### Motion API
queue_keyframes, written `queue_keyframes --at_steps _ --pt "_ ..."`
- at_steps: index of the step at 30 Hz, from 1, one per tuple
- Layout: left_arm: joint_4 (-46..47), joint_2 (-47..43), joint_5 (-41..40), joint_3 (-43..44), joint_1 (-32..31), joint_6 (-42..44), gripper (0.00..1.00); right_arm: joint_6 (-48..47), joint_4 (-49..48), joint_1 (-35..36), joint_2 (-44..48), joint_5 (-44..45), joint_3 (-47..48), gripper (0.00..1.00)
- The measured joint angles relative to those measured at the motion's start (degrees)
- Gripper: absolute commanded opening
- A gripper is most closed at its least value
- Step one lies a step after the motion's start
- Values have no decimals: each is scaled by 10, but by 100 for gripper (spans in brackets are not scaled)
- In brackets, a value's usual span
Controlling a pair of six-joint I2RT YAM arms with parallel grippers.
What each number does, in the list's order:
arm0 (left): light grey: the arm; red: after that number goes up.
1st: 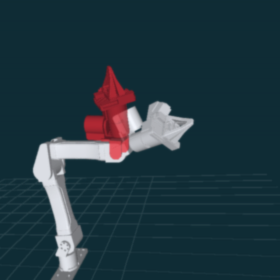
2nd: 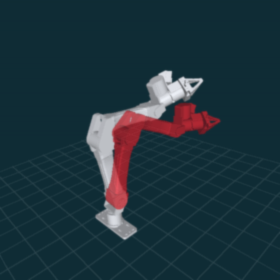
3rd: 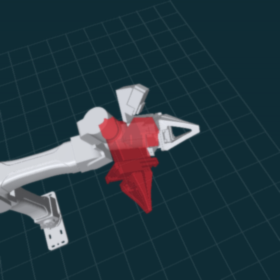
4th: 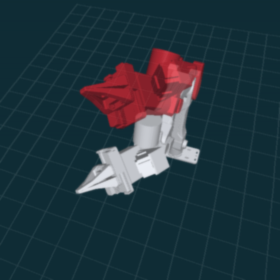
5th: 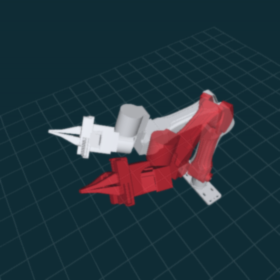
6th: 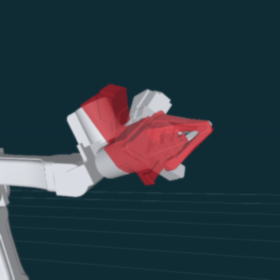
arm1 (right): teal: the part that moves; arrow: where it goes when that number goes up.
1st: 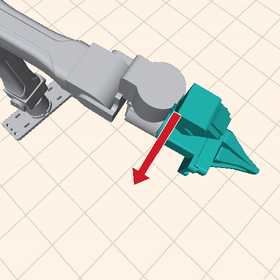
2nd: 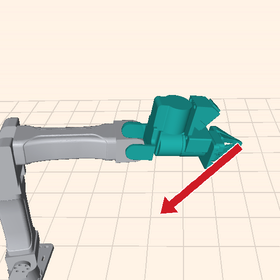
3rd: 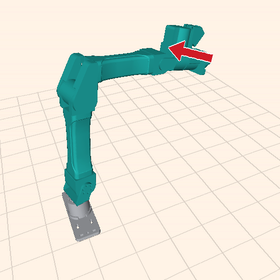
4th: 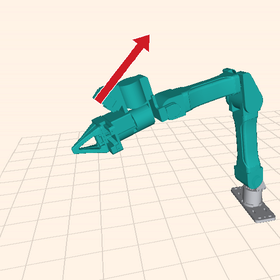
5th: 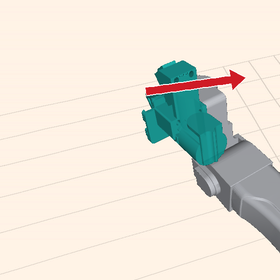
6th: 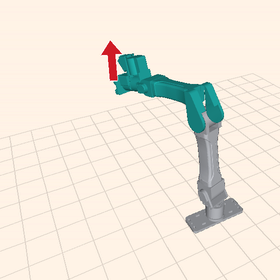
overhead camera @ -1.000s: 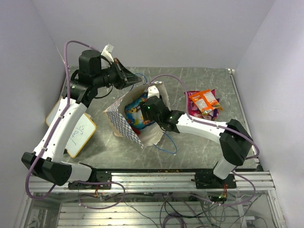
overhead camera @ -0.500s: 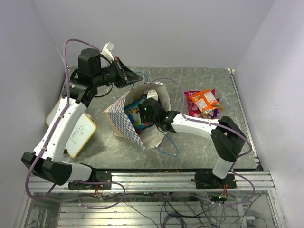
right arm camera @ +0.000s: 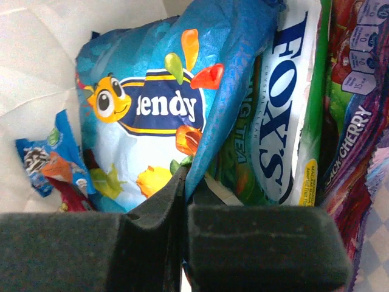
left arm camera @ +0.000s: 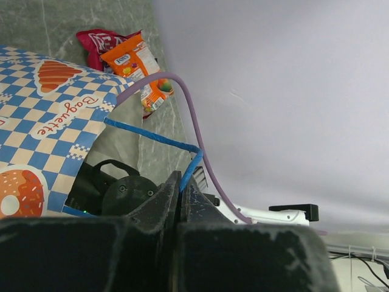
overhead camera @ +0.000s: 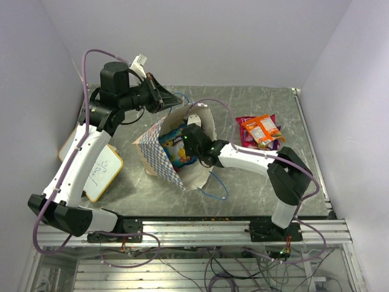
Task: Take the snacks out of the paper bag
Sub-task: Take out the snack from the paper bag.
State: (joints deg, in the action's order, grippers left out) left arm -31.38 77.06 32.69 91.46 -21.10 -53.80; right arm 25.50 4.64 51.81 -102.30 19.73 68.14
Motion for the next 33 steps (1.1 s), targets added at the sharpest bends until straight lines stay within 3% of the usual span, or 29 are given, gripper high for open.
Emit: queue_keyframes --at_steps 9,22,33 --pt "-2 0 0 0 0 -1 7 6 25 4 87 -72 -4 0" --pt "-2 -2 -9 0 0 -2 7 35 113 3 210 -94 -5 0" --pt "-13 -22 -29 -15 0 -3 7 49 221 3 225 -130 146 0"
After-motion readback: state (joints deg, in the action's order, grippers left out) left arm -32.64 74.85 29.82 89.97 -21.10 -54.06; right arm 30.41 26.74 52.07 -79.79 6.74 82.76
